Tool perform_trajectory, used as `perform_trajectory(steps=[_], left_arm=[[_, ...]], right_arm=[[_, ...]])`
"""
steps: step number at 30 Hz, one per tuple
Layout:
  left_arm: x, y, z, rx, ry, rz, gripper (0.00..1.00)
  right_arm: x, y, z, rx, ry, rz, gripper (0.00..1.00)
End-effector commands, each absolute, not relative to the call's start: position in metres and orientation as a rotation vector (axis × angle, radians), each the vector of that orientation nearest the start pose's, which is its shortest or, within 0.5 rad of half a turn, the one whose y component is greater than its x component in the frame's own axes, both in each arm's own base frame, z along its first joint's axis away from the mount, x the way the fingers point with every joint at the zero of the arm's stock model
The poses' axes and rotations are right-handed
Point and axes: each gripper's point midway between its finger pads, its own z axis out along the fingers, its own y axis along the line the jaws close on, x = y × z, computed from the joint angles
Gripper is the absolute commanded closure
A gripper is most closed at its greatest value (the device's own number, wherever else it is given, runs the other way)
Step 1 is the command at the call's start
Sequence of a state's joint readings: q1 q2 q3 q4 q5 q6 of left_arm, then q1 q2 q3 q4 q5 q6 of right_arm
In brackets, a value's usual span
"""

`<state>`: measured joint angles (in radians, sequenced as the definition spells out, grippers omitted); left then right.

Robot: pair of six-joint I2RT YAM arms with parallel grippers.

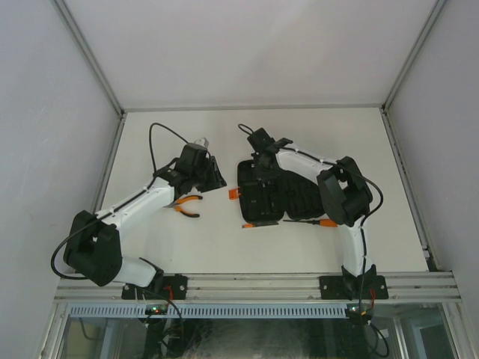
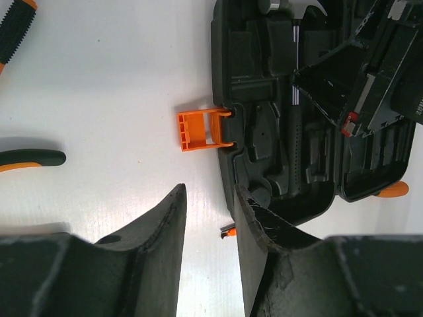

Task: Sort the tools into containers
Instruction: Place the hammer in the storage box.

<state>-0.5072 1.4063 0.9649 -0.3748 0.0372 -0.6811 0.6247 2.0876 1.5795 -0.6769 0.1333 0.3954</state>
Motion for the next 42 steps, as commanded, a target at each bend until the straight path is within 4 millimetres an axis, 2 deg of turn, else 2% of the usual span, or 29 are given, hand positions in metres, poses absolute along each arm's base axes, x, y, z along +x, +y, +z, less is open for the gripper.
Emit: perform_trajectory(steps=[1,5,9,14,21,27,33,42], left_arm=[[0.313,-0.207,0.129,-0.203,2.421,-0.604,0.6],[0.313,-0.206,0.13,-0.202,2.419,-0.595,0.6],[0.313,-0.204,0.133,-0.206,2.416,-0.581,0.59],[0.315,-0.201,0.138,-0.214,2.402,-0.565,0.57],[0.317,-0.194,0.14,-0.186,2.399,-0.505,0.55],[0.319,-0.191,0.143,-0.177,2.391,-0.474,0.5],[0.318,-0.192,0.14,-0.165,2.402,-0.457,0.48],[0.316,-0.195,0.136,-0.158,2.422,-0.456,0.48]], right_arm=[[0.362,0.265,0.037,-0.309,2.749,0.268,0.93],[0.387,0.274,0.076,-0.287,2.617,0.362,0.85],[0.4,0.272,0.111,-0.266,2.5,0.395,0.78],[0.396,0.252,0.128,-0.196,2.455,0.371,0.76],[0.378,0.202,0.129,-0.03,2.457,0.299,0.74],[0.348,0.166,0.114,0.048,2.522,0.273,0.68],[0.315,0.145,0.107,0.103,2.548,0.248,0.63],[0.281,0.096,0.091,0.388,2.522,0.175,0.54]])
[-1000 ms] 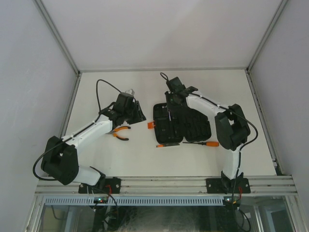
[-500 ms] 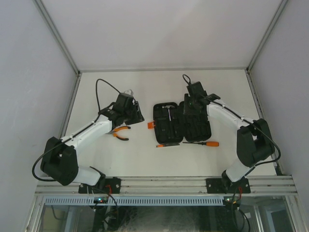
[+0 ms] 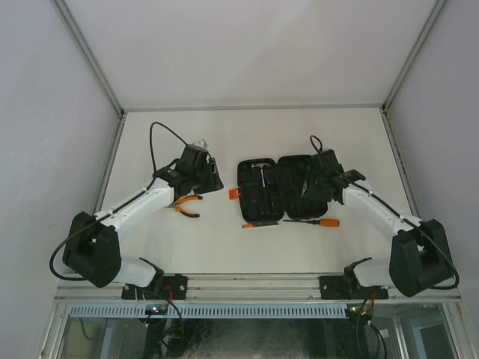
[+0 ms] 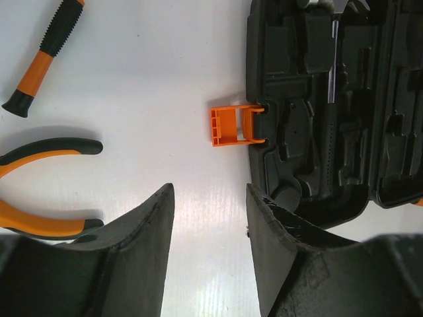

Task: Sort the tools into containers
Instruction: Place the hammer in the storage box, then adjust the screwdriver at the center of the board.

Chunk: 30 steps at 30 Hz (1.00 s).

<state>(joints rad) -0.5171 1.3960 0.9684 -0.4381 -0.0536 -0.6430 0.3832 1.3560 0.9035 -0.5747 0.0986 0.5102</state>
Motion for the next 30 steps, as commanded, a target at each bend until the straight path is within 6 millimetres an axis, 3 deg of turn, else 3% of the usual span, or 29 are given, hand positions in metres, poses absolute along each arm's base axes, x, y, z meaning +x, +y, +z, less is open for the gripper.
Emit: perform_trajectory(steps=[1,6,10,15,25,30], left_arm=[[0.316,-0.196,0.135,-0.158,2.424,-0.458,0.48],[0.316,-0.199,0.133,-0.158,2.435,-0.467,0.48],[0.316,-0.2,0.132,-0.157,2.439,-0.472,0.49],[0.315,-0.199,0.132,-0.157,2.437,-0.471,0.49],[0.314,-0.201,0.131,-0.151,2.444,-0.479,0.49],[0.316,-0.202,0.133,-0.151,2.44,-0.484,0.5]], right_arm=[[0.278,0.09,0.091,0.421,2.51,0.175,0.53],[0.268,0.072,0.088,0.534,2.47,0.232,0.44],[0.264,0.075,0.077,0.566,2.503,0.372,0.39],[0.262,0.08,0.064,0.603,2.51,0.481,0.26],[0.247,0.071,0.042,0.705,2.582,0.388,0.16],[0.233,0.081,0.041,0.65,2.623,0.344,0.16]])
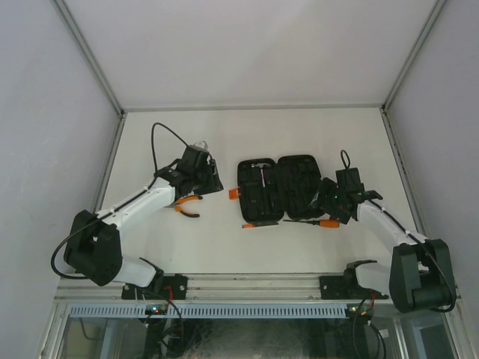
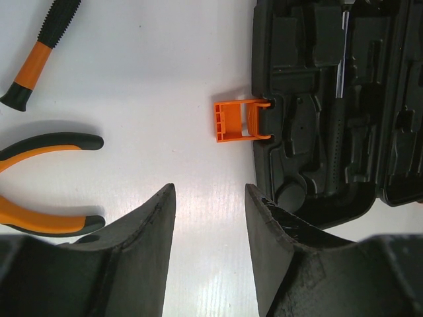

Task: Sort the tools into containers
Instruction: Adjust the screwdriver at the center of the board.

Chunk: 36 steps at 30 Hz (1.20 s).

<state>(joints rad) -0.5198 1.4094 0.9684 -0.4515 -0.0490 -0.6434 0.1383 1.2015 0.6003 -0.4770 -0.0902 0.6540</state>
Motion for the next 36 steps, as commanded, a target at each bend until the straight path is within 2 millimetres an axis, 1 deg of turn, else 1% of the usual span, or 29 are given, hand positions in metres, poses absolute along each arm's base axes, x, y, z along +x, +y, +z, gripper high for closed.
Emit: perform_trajectory(steps=[1,11,15,17,20,22,24,26,30,33,36], left_arm=[[0.316,-0.202,0.132,-0.15,2.442,-0.483,0.5],[0.315,-0.202,0.13,-0.153,2.45,-0.484,0.5],[0.315,-0.203,0.13,-0.15,2.449,-0.49,0.5],[0.314,-0.203,0.13,-0.15,2.451,-0.49,0.5],[0.314,-0.204,0.13,-0.149,2.451,-0.494,0.5],[0.314,-0.204,0.13,-0.149,2.45,-0.494,0.5],[0.314,-0.204,0.131,-0.149,2.447,-0.495,0.51],[0.314,-0.204,0.131,-0.151,2.447,-0.495,0.51],[0.314,-0.204,0.13,-0.15,2.449,-0.497,0.51],[0.314,-0.205,0.13,-0.149,2.452,-0.499,0.51],[0.314,-0.205,0.129,-0.147,2.455,-0.499,0.51]], right_arm=[[0.231,0.084,0.041,0.638,2.628,0.338,0.16],[0.208,0.099,0.04,0.525,2.691,0.283,0.18],[0.203,0.102,0.041,0.417,2.721,0.246,0.2],[0.204,0.102,0.045,0.358,2.726,0.207,0.2],[0.215,0.103,0.064,0.321,2.658,0.176,0.2],[0.222,0.102,0.079,0.36,2.589,0.167,0.2],[0.227,0.097,0.089,0.479,2.516,0.157,0.2],[0.227,0.092,0.093,0.596,2.468,0.134,0.21],[0.218,0.077,0.086,0.783,2.431,0.02,0.22],[0.212,0.067,0.078,0.871,2.424,-0.061,0.24],[0.205,0.061,0.075,0.918,2.422,-0.114,0.25]])
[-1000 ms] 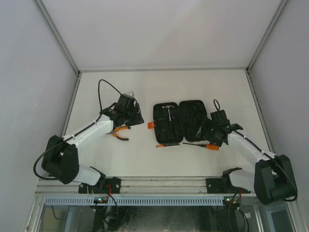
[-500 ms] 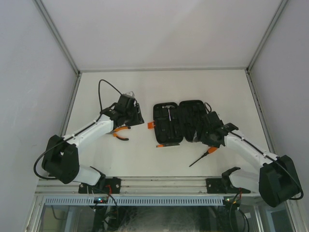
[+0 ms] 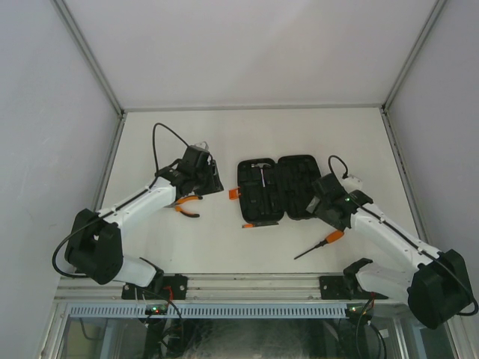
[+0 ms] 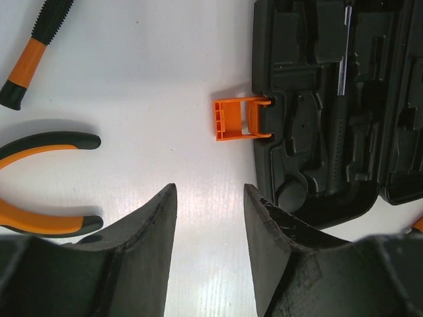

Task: Sort the tools into containers
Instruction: Adjust the screwdriver at the center of the board.

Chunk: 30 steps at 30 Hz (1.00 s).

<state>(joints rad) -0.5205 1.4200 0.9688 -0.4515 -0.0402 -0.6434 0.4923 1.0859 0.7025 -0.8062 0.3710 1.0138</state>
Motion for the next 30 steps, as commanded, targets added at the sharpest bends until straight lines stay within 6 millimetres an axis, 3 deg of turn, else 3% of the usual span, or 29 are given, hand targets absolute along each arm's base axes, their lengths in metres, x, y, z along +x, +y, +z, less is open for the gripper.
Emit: perform_trajectory(steps=[1,6,10,20,30], left_arm=[[0.314,-0.205,0.129,-0.147,2.455,-0.499,0.51],[0.314,-0.206,0.127,-0.151,2.461,-0.5,0.51],[0.314,-0.207,0.125,-0.15,2.464,-0.508,0.51],[0.314,-0.207,0.124,-0.147,2.469,-0.51,0.52],[0.314,-0.208,0.123,-0.147,2.473,-0.507,0.52]], right_arm=[[0.203,0.057,0.075,0.937,2.415,-0.133,0.25],[0.185,0.045,0.074,1.05,2.386,-0.182,0.23],[0.177,0.053,0.06,1.093,2.432,-0.141,0.22],[0.189,0.087,0.034,1.044,2.538,0.023,0.27],[0.184,0.084,0.018,1.05,2.574,-0.018,0.33]])
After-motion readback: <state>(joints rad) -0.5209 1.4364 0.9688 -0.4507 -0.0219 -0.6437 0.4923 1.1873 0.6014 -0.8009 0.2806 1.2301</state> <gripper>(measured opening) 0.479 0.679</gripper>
